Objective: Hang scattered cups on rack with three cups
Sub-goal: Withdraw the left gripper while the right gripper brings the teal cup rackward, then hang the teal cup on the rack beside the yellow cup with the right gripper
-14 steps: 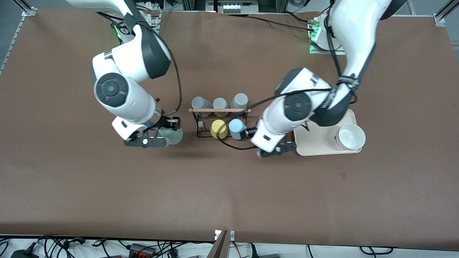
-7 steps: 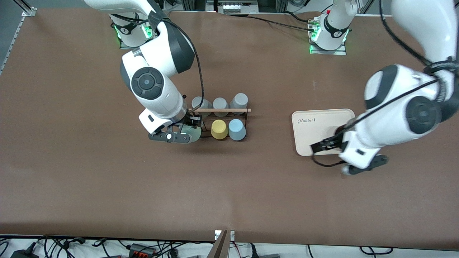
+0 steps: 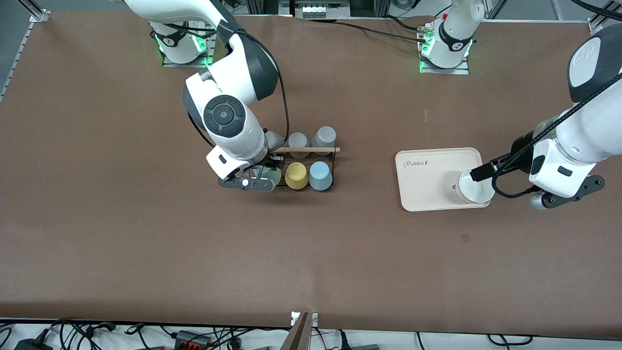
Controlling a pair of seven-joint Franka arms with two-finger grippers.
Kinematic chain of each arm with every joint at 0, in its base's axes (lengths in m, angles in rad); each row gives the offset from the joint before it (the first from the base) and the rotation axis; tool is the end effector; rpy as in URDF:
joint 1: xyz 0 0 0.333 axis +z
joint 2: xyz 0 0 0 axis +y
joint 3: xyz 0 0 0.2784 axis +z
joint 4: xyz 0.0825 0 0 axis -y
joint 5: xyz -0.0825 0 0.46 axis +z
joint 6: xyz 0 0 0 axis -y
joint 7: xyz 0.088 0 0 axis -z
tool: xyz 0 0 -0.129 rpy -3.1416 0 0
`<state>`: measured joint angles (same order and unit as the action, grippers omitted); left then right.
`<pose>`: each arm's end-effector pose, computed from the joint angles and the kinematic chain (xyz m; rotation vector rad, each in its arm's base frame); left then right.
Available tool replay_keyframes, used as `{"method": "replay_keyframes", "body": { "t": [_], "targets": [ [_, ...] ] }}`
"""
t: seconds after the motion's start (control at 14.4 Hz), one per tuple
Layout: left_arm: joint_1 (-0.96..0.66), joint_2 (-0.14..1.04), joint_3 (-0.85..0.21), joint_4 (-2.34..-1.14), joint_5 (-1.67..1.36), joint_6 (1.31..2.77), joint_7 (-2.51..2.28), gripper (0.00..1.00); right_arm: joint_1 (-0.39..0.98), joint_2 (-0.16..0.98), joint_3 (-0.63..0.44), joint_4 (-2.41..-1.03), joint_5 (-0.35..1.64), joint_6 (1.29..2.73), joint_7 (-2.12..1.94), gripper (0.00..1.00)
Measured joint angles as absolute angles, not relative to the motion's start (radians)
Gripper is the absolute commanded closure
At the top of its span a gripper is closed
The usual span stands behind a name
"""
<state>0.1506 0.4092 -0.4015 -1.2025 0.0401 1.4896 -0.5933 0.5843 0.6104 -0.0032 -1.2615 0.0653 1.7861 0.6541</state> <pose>0.7060 -0.1261 0.4988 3.0139 0.5588 -0.2010 0.6376 0.4276 0.3203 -3.1338 0.1399 0.1655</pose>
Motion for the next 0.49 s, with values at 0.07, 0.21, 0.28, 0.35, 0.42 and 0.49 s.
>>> {"method": "replay_keyframes", "body": {
  "t": [0.07, 0.21, 0.28, 0.35, 0.42, 0.49],
  "targets": [
    [0.15, 0.392, -0.407, -1.242, 0.04, 1.498, -0.593, 0.0, 0.584, 0.618, -0.003, -1.262, 0.065, 1.786, 0.654, 0.73],
    [0.151, 0.314, -0.415, -1.386, 0.04, 1.58, -0.571, 0.0, 0.585, 0.635, -0.003, -1.263, 0.065, 1.788, 0.654, 0.73],
    [0.152, 0.262, -0.415, -1.467, 0.04, 1.621, -0.54, 0.0, 0.586, 0.644, -0.003, -1.264, 0.065, 1.793, 0.654, 0.73],
    [0.156, 0.21, -0.415, -1.536, 0.04, 1.643, -0.51, 0.0, 0.589, 0.652, -0.003, -1.266, 0.065, 1.802, 0.654, 0.73],
    [0.166, 0.173, -0.415, -1.577, 0.038, 1.649, -0.487, 0.0, 0.591, 0.659, -0.003, -1.268, 0.065, 1.808, 0.654, 0.73],
    [0.182, 0.149, -0.415, -1.599, 0.033, 1.651, -0.465, 0.0, 0.593, 0.666, -0.003, -1.269, 0.065, 1.813, 0.654, 0.73]
  ]
}}
